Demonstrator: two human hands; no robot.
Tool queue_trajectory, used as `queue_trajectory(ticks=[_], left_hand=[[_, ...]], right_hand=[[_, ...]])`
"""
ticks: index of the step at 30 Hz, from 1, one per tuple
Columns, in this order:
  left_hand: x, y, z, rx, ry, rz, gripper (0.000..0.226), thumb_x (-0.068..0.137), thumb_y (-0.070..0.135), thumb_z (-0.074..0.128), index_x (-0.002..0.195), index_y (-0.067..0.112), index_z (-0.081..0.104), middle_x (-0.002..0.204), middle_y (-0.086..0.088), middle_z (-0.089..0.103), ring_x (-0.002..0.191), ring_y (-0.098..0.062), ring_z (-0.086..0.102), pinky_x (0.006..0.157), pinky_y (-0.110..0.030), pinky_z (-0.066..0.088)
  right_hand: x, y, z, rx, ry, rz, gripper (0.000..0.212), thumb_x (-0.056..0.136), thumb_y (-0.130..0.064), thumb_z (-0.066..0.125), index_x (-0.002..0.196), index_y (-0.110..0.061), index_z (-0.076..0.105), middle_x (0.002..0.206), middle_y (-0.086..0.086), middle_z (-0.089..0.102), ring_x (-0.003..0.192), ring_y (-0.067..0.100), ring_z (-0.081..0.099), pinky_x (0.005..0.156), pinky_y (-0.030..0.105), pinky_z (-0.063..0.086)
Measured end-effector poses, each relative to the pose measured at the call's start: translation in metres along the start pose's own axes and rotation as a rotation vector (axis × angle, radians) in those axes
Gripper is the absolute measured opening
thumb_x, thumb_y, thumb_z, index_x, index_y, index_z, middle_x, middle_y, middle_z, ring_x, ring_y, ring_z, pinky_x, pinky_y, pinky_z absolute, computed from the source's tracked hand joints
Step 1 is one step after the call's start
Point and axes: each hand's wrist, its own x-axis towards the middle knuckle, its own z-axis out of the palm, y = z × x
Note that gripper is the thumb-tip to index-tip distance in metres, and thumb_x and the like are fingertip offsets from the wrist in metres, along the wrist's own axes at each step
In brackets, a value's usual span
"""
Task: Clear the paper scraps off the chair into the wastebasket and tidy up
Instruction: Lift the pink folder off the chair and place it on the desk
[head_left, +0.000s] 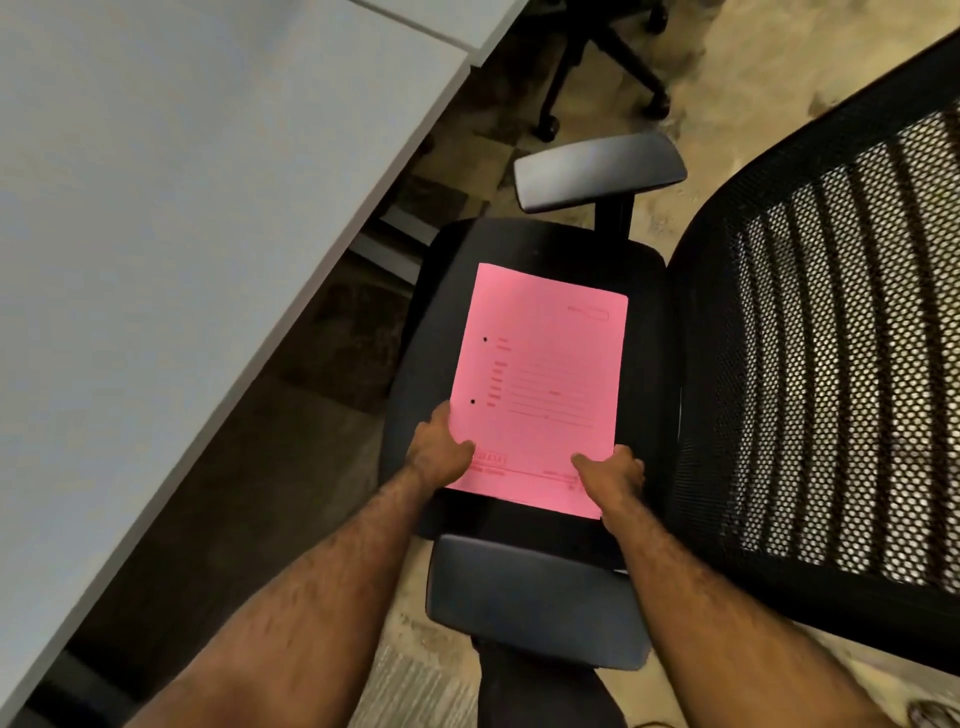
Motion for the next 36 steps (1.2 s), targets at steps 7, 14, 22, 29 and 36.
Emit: queue_trajectory(ticks=[7,14,22,29,36], left_hand=[[-0.043,0.027,-0.026,-0.318,0.004,0.046,0.039,0.090,0.005,0.043,0.121,0.027,0.050,0.113,-0.002,0.065,0.095,-0.017,0.064,0.076,-0.033,0.059],[-0.106,0.053,-0.055,-0.506,-0.001,0.079,0.027,0.094,0.014,0.045,0.114,0.029,0.053,0.099,0.002,0.070,0.083,-0.016,0.071,0.063,-0.030,0.059],[-0.178,0.059,-0.099,-0.534,0.205,0.302,0.039,0.086,0.026,0.045,0.098,0.063,0.042,0.092,0.011,0.069,0.075,0.000,0.070,0.062,-0.026,0.059],[-0.234,0.003,-0.159,-0.649,0.461,0.353,0.013,0.088,0.049,0.046,0.100,0.056,0.045,0.087,0.016,0.070,0.075,-0.004,0.071,0.066,-0.030,0.060],[-0.255,-0.108,-0.217,-0.727,0.716,0.203,0.018,0.096,0.034,0.045,0.109,0.046,0.044,0.095,0.015,0.066,0.078,0.007,0.066,0.055,-0.012,0.051]], right_hand=[[-0.019,-0.004,-0.041,0.217,-0.089,-0.022,0.045,0.088,-0.024,0.065,0.124,-0.009,0.043,0.115,0.012,0.062,0.096,0.030,0.065,0.082,0.047,0.058],[-0.071,-0.022,-0.078,0.209,0.024,-0.184,0.057,0.087,-0.017,0.062,0.137,-0.012,0.036,0.121,0.014,0.063,0.098,0.030,0.061,0.083,0.035,0.049],[-0.151,-0.059,-0.110,0.314,0.192,-0.479,0.050,0.086,-0.016,0.060,0.135,-0.018,0.048,0.114,0.009,0.068,0.089,0.023,0.059,0.078,0.028,0.042],[-0.220,-0.111,-0.073,0.278,0.033,-0.773,0.056,0.091,-0.013,0.059,0.142,-0.026,0.040,0.114,-0.005,0.058,0.100,0.016,0.055,0.085,0.033,0.048],[-0.301,-0.167,0.017,0.141,-0.235,-1.034,0.053,0.091,-0.014,0.055,0.133,-0.044,0.042,0.107,-0.017,0.056,0.093,0.003,0.056,0.076,0.027,0.049]])
